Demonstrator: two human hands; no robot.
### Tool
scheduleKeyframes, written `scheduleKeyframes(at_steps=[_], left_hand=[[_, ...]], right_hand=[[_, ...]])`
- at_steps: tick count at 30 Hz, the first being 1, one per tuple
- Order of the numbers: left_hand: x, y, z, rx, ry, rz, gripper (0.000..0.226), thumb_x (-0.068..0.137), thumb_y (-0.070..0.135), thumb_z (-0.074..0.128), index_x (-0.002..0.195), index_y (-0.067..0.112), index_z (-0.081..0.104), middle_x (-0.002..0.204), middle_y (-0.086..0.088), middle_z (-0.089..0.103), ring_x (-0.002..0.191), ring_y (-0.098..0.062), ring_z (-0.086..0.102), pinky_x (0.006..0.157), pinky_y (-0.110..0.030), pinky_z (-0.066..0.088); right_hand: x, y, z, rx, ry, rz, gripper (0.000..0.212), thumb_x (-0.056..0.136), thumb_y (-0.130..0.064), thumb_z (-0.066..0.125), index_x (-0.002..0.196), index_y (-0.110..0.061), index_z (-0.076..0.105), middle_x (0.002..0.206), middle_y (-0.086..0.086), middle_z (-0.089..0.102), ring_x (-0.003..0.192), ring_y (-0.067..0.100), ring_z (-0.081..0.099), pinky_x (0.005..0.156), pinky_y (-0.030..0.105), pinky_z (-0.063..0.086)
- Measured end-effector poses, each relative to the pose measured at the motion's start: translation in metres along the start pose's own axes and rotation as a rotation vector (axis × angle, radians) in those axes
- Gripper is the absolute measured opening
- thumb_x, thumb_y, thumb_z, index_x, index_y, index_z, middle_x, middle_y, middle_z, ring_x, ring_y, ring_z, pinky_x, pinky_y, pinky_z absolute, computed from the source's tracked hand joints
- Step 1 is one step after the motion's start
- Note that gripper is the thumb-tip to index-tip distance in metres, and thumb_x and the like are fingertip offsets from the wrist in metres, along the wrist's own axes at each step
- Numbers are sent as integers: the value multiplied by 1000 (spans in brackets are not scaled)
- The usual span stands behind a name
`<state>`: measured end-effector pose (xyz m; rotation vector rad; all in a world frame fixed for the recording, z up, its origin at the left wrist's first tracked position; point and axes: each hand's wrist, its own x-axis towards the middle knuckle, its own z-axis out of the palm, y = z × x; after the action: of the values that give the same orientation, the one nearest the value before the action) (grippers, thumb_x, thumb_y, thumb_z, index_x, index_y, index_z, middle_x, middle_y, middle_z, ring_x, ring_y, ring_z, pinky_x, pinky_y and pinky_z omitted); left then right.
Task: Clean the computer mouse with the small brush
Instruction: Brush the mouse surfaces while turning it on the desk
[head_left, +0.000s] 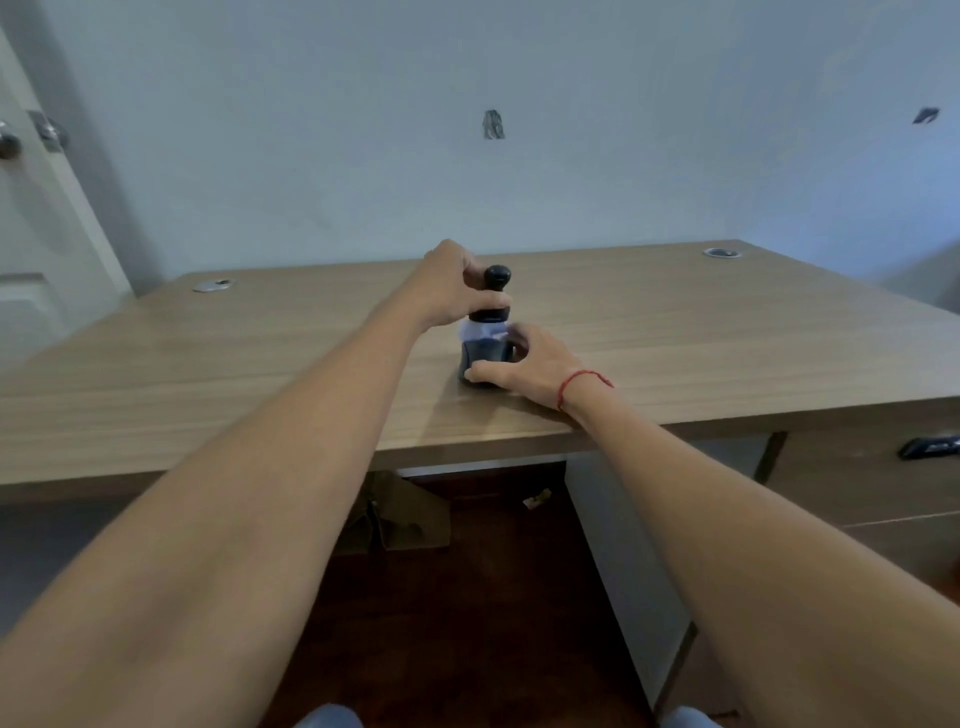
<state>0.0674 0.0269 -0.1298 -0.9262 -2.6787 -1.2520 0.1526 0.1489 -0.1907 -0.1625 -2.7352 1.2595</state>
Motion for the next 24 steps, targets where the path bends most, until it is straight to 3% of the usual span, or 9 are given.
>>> scheduleKeyframes(at_steps=[2, 4, 9, 13, 16, 18, 21, 24], left_hand=[[-3, -16, 8, 15, 64, -13, 28, 77, 21, 79, 89, -3, 72, 78, -4, 70, 72, -11, 57, 77, -28, 50], [-8, -18, 5, -98, 25, -42, 27, 79, 18, 77, 98, -1, 73, 95, -13, 75, 83, -17, 65, 87, -34, 55], [-11, 3, -14, -244, -159, -76, 27, 81, 10, 74, 106, 0, 69, 93, -7, 71, 83, -12, 69, 76, -19, 60], [-8, -13, 4, -84, 41, -42, 19, 81, 15, 76, 95, 3, 72, 77, -1, 68, 69, 0, 61, 72, -14, 53], [-10, -25, 14, -113, 113, -67, 24, 82, 18, 74, 99, 1, 72, 98, -12, 74, 87, -13, 63, 90, -32, 52], [-12, -19, 5, -212, 7, -91, 26, 84, 14, 73, 106, 1, 70, 105, -13, 72, 95, -17, 66, 94, -30, 55], [-14, 4, -17, -205, -233, -118, 28, 83, 15, 73, 107, 0, 70, 101, -7, 73, 93, -14, 70, 82, -21, 59], [-11, 8, -15, -199, -245, -120, 30, 82, 16, 74, 108, 1, 71, 101, -8, 74, 93, -15, 71, 81, -22, 60]], right_hand=[[-1, 0, -1, -11, 6, -3, 82, 62, -61, 76, 130, -21, 51, 121, -8, 55, 113, 19, 56, 101, 42, 47], [0, 1, -1, -16, 17, -4, 76, 62, -60, 76, 124, -22, 54, 121, -6, 58, 111, 20, 57, 98, 43, 48], [2, 1, -1, -1, -14, -5, 70, 60, -59, 76, 117, -24, 56, 112, -2, 64, 104, 20, 61, 94, 43, 50], [-2, -2, -1, -27, -7, 11, 91, 60, -61, 76, 134, -17, 48, 134, -1, 56, 120, 23, 55, 103, 45, 46], [-2, -2, -2, -36, 3, 23, 92, 52, -65, 74, 127, -18, 51, 134, -1, 57, 118, 23, 56, 101, 44, 46], [1, 0, -2, -28, -1, 34, 84, 49, -66, 74, 116, -19, 55, 122, -1, 62, 109, 22, 59, 96, 44, 49], [6, 4, 0, 3, -11, 28, 82, 44, -69, 75, 112, -25, 60, 107, -3, 68, 100, 18, 64, 93, 44, 52], [6, 4, 1, 28, -9, 14, 83, 43, -68, 76, 113, -25, 61, 105, -3, 70, 98, 17, 65, 92, 44, 54]])
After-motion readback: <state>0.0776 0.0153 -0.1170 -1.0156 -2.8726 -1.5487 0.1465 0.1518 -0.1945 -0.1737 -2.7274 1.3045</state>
